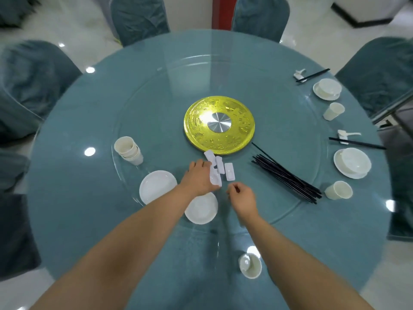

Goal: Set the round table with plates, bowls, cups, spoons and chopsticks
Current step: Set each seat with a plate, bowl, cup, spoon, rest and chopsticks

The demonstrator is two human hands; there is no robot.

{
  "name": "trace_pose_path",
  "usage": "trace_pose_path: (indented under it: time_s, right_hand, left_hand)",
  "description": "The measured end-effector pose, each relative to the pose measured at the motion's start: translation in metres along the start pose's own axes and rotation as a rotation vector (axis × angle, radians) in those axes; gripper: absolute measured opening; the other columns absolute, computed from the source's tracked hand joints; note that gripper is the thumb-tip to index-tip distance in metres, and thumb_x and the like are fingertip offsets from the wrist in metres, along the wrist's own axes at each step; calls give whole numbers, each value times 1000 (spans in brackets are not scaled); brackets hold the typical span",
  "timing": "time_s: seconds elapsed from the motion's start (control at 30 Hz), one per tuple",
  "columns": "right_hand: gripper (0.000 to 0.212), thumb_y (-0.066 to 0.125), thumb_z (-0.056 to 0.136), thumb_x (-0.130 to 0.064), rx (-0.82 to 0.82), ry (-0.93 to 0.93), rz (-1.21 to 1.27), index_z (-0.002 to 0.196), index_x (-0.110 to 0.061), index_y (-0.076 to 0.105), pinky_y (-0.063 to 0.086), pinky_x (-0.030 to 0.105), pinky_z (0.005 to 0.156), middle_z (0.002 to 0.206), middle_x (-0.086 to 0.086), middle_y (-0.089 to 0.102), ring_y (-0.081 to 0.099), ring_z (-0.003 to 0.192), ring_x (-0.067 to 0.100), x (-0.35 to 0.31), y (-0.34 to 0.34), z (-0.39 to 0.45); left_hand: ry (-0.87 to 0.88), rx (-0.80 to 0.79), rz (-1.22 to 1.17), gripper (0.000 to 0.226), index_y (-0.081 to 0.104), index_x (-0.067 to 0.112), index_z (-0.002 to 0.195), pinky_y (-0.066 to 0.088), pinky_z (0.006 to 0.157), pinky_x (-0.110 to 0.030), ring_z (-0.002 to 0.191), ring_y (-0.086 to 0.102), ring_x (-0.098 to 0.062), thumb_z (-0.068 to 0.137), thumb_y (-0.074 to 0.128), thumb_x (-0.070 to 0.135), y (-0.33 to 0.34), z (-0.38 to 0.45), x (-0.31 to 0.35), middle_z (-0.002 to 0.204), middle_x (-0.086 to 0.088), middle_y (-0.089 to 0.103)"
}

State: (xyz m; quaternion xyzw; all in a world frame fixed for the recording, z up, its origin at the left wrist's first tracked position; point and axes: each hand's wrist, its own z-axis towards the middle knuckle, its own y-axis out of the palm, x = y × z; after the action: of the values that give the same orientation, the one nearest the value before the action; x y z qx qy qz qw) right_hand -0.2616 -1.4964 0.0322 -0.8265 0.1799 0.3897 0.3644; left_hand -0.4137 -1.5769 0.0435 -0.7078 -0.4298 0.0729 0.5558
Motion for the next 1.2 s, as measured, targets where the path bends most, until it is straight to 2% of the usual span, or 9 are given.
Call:
trace_pose_path:
  time_s: [0.13,0.23,0.33,0.53,0.77,0.93,1.0,1.07,1.2]
  right_hand:
    - [24,53,90,-22,0,-35,11,72,-14,66,44,22,57,65,2,66,57,61,16,-1,-22,-19]
    - [23,55,90,-21,18,-5,16,74,-10,68,40,25,56,62,-1,64,55,58,13,12,-48,-32]
    - [20,59,88,-19,51,40,55,70,-15,67,40,23,57,62,-6,61,52,59,11,32,-74,-45]
    - [19,62,82,-17,115,190,199,64,-17,66,42,27,62,64,-1,63,55,62,16,72,-121,-66]
    - [13,60,87,-20,158,293,396,75,-16,65,45,24,50,65,-1,65,58,59,14,117,-172,-83]
    - [18,53,92,-12,218,346,448,76,-12,63,50,25,50,66,7,64,59,57,17,149,-200,-84]
    - [21,51,92,-10,265,359,415,76,-11,65,53,31,53,66,10,64,58,55,19,161,-210,-83]
    - [20,52,91,-10,334,373,396,77,-12,66,56,41,67,66,13,66,60,61,23,174,-218,-80]
    - [14,60,89,-15,491,465,540,76,-17,65,55,44,77,68,10,68,61,64,23,189,-226,-73]
  left_hand:
    - [139,-28,43,80,37,21,137,44,96,-45,124,35,-33,70,64,57,8,-26,41,132,-8,41]
    - [224,-61,105,84,34,23,142,42,100,-46,122,36,-34,71,67,54,18,-39,71,132,-8,41]
    - [330,-148,146,85,31,27,144,39,102,-43,120,35,-33,71,71,47,29,-46,96,131,-6,40]
    - [479,-233,236,77,38,26,138,39,103,-42,121,36,-32,72,68,49,60,-55,152,132,-6,43]
    - [275,-222,122,90,41,17,130,46,94,-44,123,38,-24,60,63,70,101,-65,222,128,-2,46]
    - [333,-313,113,93,41,18,133,44,98,-46,122,41,-29,59,72,66,126,-62,259,128,-5,48]
    - [429,-364,130,74,51,19,120,45,88,-38,111,49,-29,64,76,60,133,-58,271,115,-6,55]
    - [481,-418,103,47,58,17,102,44,76,-33,99,58,-27,73,76,50,143,-54,279,102,-5,62]
    - [358,-492,-39,21,65,16,102,47,72,-28,90,65,-26,84,65,26,163,-48,287,97,-8,69]
